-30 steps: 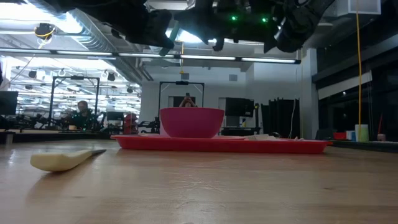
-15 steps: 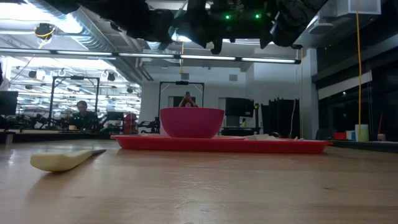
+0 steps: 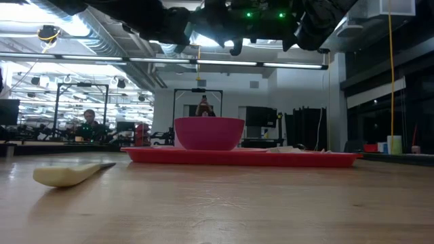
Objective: Set up tray
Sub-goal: Put the blue spoon on top of the brown napkin to the left of the orange fork
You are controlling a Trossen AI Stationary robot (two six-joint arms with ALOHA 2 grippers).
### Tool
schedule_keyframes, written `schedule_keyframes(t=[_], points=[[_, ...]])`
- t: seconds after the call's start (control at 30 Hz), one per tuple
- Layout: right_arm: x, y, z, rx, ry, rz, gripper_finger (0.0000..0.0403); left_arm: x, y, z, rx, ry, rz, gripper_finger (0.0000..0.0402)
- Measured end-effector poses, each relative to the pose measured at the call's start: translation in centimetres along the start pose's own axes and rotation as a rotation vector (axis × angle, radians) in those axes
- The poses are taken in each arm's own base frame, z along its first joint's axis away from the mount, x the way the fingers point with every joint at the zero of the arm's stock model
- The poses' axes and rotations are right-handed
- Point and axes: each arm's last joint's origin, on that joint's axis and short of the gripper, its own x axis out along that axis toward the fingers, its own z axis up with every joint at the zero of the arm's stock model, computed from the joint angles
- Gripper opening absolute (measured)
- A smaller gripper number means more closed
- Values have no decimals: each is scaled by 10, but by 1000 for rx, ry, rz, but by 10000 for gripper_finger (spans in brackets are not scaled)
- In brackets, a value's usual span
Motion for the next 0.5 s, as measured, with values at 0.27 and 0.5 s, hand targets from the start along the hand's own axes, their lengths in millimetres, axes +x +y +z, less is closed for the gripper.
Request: schedule_keyframes(t=[0.27, 0.5], points=[[0, 2, 1, -13, -11, 22, 165, 6, 2, -1, -20, -2, -12, 64], [0, 2, 2, -39, -16, 22, 165, 6, 2, -1, -19, -1, -8, 64]])
